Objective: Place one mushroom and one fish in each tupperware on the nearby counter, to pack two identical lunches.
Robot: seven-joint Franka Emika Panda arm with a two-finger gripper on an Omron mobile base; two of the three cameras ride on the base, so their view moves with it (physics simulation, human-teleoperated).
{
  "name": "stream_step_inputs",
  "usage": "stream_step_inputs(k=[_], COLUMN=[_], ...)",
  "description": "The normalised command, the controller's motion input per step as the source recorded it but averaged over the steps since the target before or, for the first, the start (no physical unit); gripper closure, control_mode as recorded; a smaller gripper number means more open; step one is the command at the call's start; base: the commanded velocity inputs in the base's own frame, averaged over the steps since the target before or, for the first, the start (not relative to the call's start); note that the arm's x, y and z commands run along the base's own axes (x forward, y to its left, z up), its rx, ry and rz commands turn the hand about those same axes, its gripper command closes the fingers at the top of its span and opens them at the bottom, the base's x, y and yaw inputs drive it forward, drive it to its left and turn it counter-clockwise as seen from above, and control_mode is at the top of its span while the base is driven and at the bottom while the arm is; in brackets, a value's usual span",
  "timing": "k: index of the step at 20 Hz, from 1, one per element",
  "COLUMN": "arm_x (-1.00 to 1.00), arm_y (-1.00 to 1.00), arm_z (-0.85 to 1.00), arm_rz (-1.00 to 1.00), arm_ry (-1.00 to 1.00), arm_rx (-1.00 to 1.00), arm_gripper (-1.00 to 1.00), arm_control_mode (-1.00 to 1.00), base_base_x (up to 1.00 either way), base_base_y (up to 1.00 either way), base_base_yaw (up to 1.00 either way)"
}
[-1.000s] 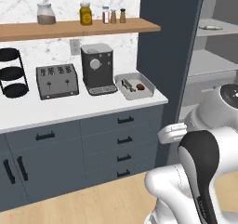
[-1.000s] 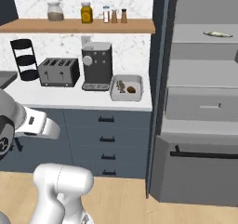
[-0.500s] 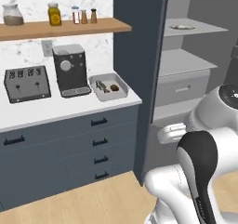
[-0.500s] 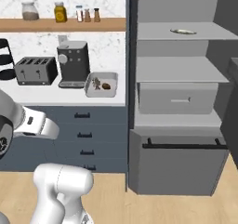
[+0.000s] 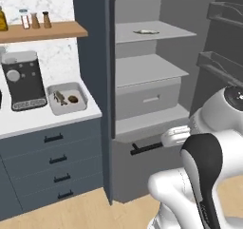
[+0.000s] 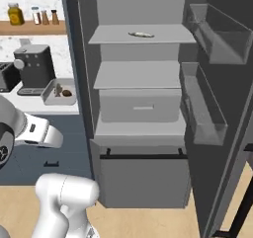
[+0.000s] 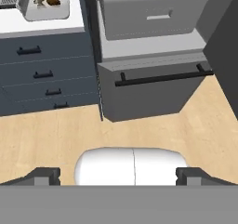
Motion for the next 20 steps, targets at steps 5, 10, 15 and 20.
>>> stream_step_inputs(k=[5,10,15,20], arm_x=[0.00,0.00,0.00,0.00], arm_y=[0.00,0.00,0.00,0.00], arm_z=[0.00,0.00,0.00,0.00], arm_rz=[0.00,0.00,0.00,0.00], arm_ry=[0.00,0.00,0.00,0.00], arm_rx=[0.00,0.00,0.00,0.00], arm_gripper=[-1.00,-1.00,-1.00,-1.00], arm_control_mode=[1.00,1.00,1.00,1.00], base_base_x=[0.48,0.49,0.46,0.52], base_base_y=[-0.57,-0.16,-0.17,-0.40], base_base_yaw=[-0.01,0.00,0.00,0.00])
